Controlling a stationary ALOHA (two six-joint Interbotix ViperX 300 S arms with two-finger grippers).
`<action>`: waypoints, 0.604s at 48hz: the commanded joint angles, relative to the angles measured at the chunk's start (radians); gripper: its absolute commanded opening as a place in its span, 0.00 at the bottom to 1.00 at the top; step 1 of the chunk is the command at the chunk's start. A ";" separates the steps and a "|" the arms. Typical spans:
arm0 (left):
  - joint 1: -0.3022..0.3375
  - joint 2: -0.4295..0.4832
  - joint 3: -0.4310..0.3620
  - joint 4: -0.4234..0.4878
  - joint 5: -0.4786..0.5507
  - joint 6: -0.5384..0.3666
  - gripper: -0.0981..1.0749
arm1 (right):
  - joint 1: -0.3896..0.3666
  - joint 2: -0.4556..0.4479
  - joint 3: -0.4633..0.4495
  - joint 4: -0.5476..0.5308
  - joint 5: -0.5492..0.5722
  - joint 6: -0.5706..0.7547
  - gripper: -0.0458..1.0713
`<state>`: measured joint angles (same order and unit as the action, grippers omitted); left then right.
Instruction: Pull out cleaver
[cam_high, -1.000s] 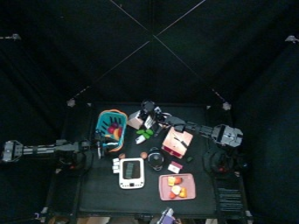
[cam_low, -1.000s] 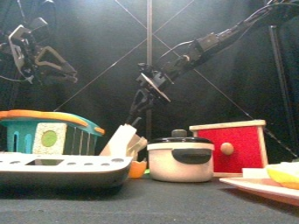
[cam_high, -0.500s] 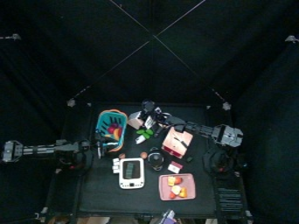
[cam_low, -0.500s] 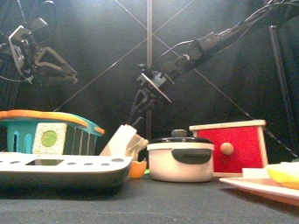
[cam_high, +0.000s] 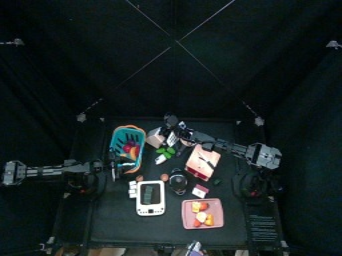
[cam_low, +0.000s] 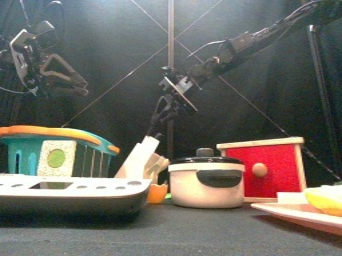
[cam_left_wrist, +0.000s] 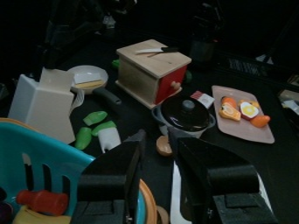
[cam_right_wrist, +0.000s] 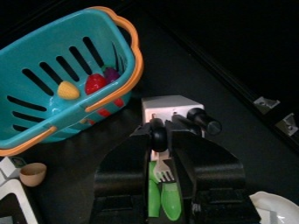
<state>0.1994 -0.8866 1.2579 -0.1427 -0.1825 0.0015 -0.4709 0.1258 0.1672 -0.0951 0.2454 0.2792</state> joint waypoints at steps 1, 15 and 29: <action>0.002 0.003 -0.014 0.000 -0.002 0.002 0.68 | -0.002 -0.064 -0.005 -0.002 -0.008 -0.002 0.49; 0.002 0.002 -0.014 0.000 -0.003 0.002 0.68 | 0.002 -0.121 0.041 -0.020 -0.009 0.006 0.49; 0.003 0.003 -0.014 -0.002 -0.002 0.002 0.68 | 0.017 -0.172 0.078 -0.020 -0.012 0.008 0.49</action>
<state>0.1994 -0.8851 1.2594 -0.1427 -0.1810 0.0000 -0.4617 0.0107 0.2546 -0.1135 0.2439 0.2869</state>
